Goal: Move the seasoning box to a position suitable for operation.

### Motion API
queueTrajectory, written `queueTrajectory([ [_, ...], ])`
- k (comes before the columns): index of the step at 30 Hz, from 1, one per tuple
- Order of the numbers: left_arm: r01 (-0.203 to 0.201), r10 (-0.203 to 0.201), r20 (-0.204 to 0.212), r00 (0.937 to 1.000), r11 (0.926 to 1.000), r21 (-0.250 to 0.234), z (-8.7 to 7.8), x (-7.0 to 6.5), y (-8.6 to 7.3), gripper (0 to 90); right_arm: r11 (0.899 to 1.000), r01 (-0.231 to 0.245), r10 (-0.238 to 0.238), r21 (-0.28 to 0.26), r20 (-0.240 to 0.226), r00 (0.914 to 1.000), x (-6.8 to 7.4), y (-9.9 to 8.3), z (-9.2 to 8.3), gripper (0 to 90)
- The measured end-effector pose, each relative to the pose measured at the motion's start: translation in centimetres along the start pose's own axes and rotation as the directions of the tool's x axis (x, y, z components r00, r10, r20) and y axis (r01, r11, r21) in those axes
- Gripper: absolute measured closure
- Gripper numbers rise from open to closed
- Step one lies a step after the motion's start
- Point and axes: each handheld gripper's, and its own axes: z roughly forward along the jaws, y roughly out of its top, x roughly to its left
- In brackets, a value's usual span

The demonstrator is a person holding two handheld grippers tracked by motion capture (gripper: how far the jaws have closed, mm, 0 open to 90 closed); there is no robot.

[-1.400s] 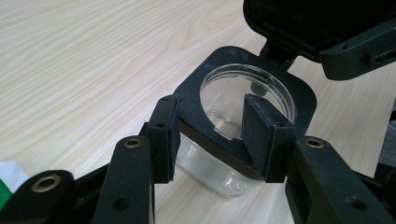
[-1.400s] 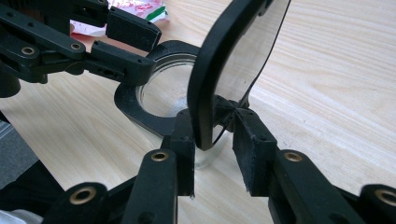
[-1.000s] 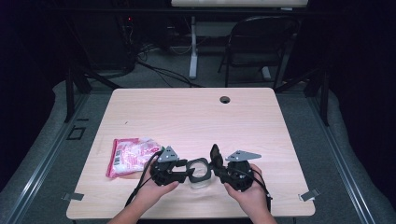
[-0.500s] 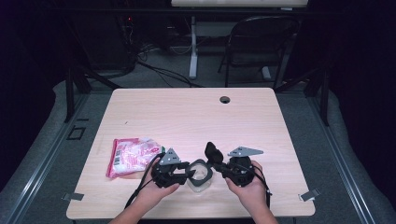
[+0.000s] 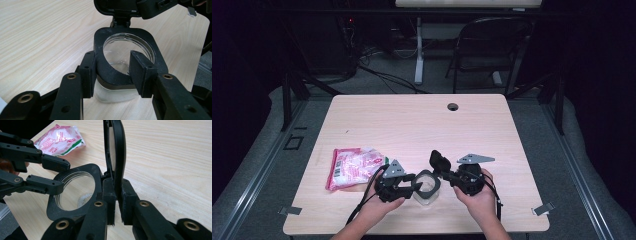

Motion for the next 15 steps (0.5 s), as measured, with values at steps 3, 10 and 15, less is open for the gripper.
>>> queueTrajectory([
  [3, -0.002, 0.002, 0.008, 1.0000, 1.0000, 0.004, -0.1, 0.1, 0.1, 57.8, 1.000, 0.004, -0.004, -0.004, 0.008, 1.0000, 0.1, 0.0, -0.1, 83.2],
  [10, 0.008, -0.008, 0.004, 1.0000, 0.9999, -0.010, -0.8, 0.5, 0.2, 57.7, 1.000, 0.006, -0.006, -0.004, 0.012, 0.9999, 0.1, -0.1, -0.6, 75.5],
  [15, 0.003, -0.003, 0.000, 1.0000, 0.9997, -0.024, -1.7, 0.7, 0.5, 57.7, 1.000, 0.021, -0.021, 0.002, 0.011, 0.9997, 0.3, -0.2, -1.0, 70.4],
])
